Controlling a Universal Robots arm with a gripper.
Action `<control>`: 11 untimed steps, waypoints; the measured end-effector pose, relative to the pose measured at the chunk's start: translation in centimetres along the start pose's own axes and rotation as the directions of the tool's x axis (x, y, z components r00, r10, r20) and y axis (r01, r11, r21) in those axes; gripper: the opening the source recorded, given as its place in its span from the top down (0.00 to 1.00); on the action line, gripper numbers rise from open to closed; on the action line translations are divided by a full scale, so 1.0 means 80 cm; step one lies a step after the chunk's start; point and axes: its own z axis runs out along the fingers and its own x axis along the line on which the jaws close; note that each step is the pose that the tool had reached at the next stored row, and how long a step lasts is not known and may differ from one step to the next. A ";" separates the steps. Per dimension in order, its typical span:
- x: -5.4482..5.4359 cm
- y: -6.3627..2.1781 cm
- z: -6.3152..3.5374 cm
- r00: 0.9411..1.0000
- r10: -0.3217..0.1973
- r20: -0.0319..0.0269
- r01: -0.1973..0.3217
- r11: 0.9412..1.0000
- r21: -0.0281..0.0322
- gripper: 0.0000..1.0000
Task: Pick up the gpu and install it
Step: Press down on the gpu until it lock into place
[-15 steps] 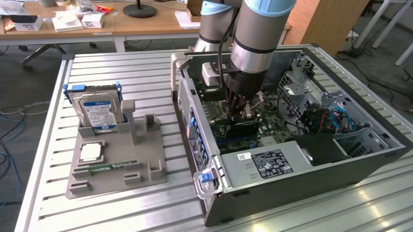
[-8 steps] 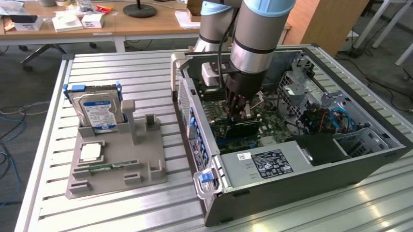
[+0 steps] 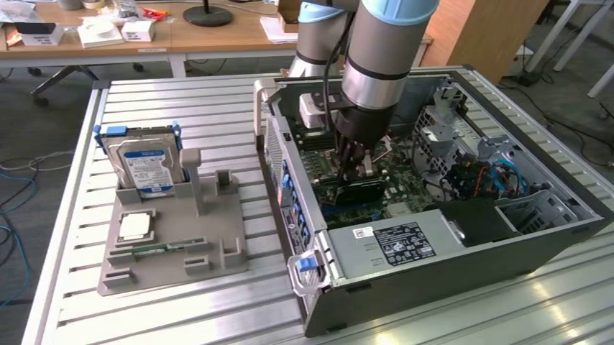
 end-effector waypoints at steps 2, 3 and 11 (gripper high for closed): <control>0.000 0.000 0.000 1.000 0.000 0.000 0.000 1.000 0.000 0.90; 0.000 0.000 0.000 1.000 0.000 0.000 0.000 1.000 0.000 0.90; 0.000 0.000 0.002 1.000 0.000 0.000 0.000 1.000 0.000 0.90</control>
